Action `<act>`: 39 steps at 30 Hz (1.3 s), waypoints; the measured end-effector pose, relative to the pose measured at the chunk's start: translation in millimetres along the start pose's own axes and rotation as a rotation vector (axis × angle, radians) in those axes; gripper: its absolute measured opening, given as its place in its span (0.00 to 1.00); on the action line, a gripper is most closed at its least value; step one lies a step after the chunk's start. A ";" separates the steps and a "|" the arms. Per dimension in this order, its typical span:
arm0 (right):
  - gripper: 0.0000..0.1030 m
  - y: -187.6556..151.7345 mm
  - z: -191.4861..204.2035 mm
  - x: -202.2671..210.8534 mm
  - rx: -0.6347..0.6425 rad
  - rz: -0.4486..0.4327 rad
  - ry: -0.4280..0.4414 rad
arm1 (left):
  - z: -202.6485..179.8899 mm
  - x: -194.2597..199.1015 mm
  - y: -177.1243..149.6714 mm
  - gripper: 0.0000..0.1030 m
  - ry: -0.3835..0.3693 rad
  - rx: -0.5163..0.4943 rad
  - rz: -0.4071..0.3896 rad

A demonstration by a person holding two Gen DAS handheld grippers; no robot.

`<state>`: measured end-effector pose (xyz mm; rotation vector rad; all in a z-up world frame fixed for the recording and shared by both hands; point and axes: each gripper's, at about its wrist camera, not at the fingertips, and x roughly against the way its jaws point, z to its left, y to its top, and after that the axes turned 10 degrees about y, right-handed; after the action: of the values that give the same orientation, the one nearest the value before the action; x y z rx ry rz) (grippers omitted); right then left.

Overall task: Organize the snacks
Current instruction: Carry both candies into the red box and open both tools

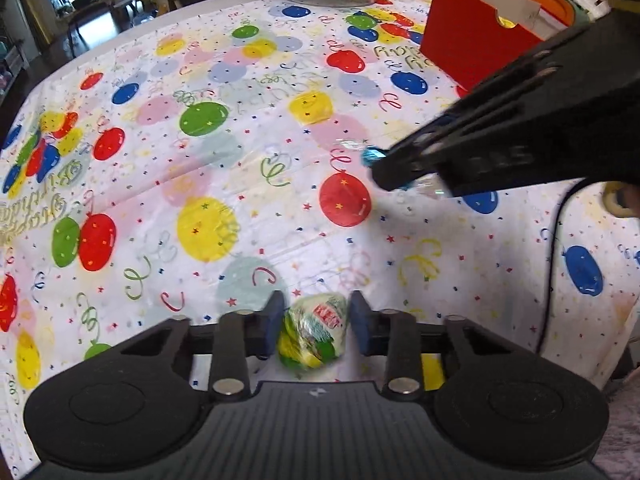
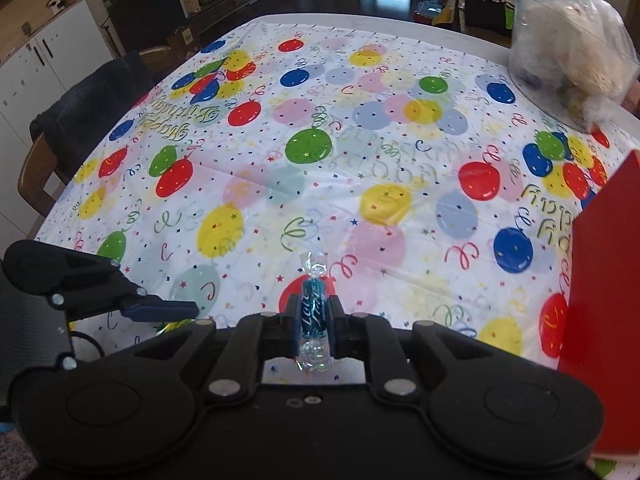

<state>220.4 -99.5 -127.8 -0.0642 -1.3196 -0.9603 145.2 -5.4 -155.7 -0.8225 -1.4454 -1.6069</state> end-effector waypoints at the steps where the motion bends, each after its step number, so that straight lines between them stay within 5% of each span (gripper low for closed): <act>1: 0.11 -1.8 -1.1 3.2 -0.007 -0.006 0.003 | 0.5 0.0 0.4 0.30 0.001 0.009 0.003; 15: 0.11 -19.7 -23.7 51.6 -0.098 -0.121 0.008 | 17.7 12.2 7.5 0.16 0.008 0.191 0.023; 29: 0.11 -46.7 -39.8 77.1 -0.155 -0.165 0.030 | 12.4 20.7 5.9 0.17 0.010 0.188 0.044; 33: 0.11 -51.9 -38.0 78.0 -0.166 -0.161 0.044 | 12.9 23.3 2.0 0.33 0.009 0.171 0.041; 35: 0.11 -54.3 -35.7 77.3 -0.166 -0.156 0.045 | 14.3 24.0 0.4 0.57 0.012 0.173 0.036; 39: 0.11 -57.8 -31.5 76.0 -0.172 -0.150 0.045 | 13.6 20.4 -2.2 0.63 0.025 0.148 0.031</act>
<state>204.6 -195.1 -101.2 -0.0759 -1.2106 -1.1951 133.2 5.2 -137.1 -0.7345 -1.5065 -1.4628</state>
